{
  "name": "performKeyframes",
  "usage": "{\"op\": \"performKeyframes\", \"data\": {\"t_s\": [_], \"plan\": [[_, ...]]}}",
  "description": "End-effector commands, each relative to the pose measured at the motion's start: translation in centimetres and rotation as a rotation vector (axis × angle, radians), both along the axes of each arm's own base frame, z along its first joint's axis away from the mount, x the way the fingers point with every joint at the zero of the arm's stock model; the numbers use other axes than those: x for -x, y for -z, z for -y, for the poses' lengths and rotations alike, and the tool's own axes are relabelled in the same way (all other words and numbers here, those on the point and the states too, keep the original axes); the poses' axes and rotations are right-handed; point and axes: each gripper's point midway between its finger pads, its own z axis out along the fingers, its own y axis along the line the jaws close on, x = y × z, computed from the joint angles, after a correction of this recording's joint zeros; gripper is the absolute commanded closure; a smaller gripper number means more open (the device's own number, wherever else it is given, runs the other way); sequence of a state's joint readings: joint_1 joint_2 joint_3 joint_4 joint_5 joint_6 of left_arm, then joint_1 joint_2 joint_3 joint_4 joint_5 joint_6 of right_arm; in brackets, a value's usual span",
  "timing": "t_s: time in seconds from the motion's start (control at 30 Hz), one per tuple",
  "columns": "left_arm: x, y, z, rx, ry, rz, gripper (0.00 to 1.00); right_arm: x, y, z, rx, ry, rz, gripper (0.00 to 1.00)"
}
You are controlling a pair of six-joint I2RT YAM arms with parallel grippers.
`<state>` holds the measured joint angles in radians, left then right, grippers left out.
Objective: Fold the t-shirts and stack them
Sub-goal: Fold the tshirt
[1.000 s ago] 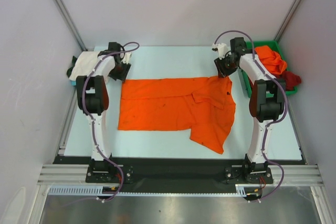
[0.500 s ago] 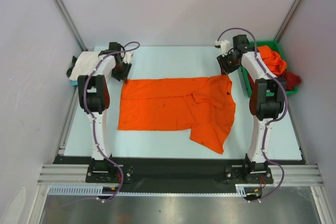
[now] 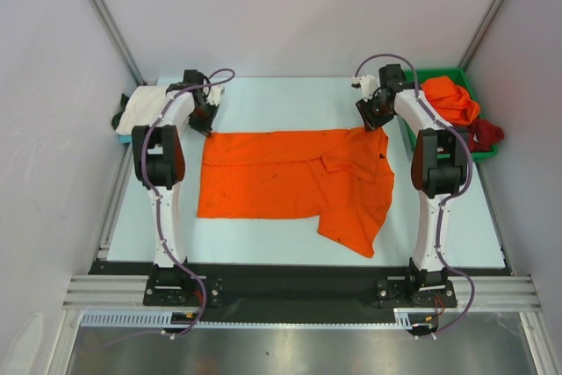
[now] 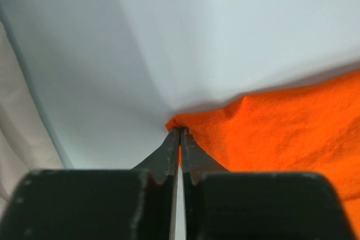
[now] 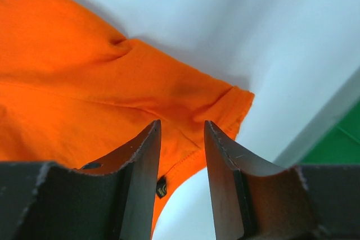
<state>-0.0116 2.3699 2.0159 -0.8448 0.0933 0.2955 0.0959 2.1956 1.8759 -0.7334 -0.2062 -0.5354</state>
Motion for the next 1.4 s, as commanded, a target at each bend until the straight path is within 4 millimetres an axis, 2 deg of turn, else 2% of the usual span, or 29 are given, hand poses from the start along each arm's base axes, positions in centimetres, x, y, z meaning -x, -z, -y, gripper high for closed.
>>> {"op": "performKeyframes", "data": {"t_s": [0.0,0.17,0.43,0.8,0.83,0.87,0.93,0.97,1.07,1.2,1.27,1.37], "plan": [[-0.1,0.7,-0.1,0.008,0.001,-0.01,0.99,-1.2,0.6,0.6,0.022,0.017,0.017,0.58],[-0.4,0.4,-0.5,-0.003,-0.004,0.007,1.0,-1.9,1.7,1.1,0.04,0.038,0.014,0.53],[-0.9,0.3,-1.2,-0.044,-0.014,0.025,1.0,-2.5,2.8,2.0,0.062,0.052,0.011,0.53],[-1.8,1.3,-1.4,-0.057,-0.005,0.026,1.0,-1.5,6.2,2.6,0.076,0.052,-0.065,0.54],[-1.9,1.3,-1.4,-0.055,-0.007,0.027,1.0,-1.5,6.7,2.7,0.077,0.053,-0.073,0.55],[-2.2,1.3,-1.4,-0.053,-0.007,0.032,1.0,-1.4,7.0,2.8,0.081,0.053,-0.078,0.61],[-2.6,1.3,-1.5,-0.06,-0.01,0.041,1.0,-1.6,7.3,3.0,0.089,0.059,-0.076,0.74],[-3.0,1.0,-1.6,-0.064,-0.012,0.056,1.0,-1.6,7.5,3.1,0.093,0.057,-0.077,0.86],[-3.8,0.7,-1.9,-0.081,-0.017,0.079,1.0,-2.3,7.7,3.5,0.102,0.079,-0.061,1.0],[-4.8,0.9,-2.1,-0.094,-0.015,0.095,1.0,-3.7,7.6,4.1,0.112,0.098,-0.029,1.0],[-5.7,0.3,-2.2,-0.097,-0.012,0.124,0.99,-4.6,7.1,4.4,0.112,0.104,-0.004,1.0],[-6.6,-0.1,-2.7,-0.124,-0.019,0.15,1.0,-5.4,7.4,4.7,0.117,0.107,0.007,1.0]]}}
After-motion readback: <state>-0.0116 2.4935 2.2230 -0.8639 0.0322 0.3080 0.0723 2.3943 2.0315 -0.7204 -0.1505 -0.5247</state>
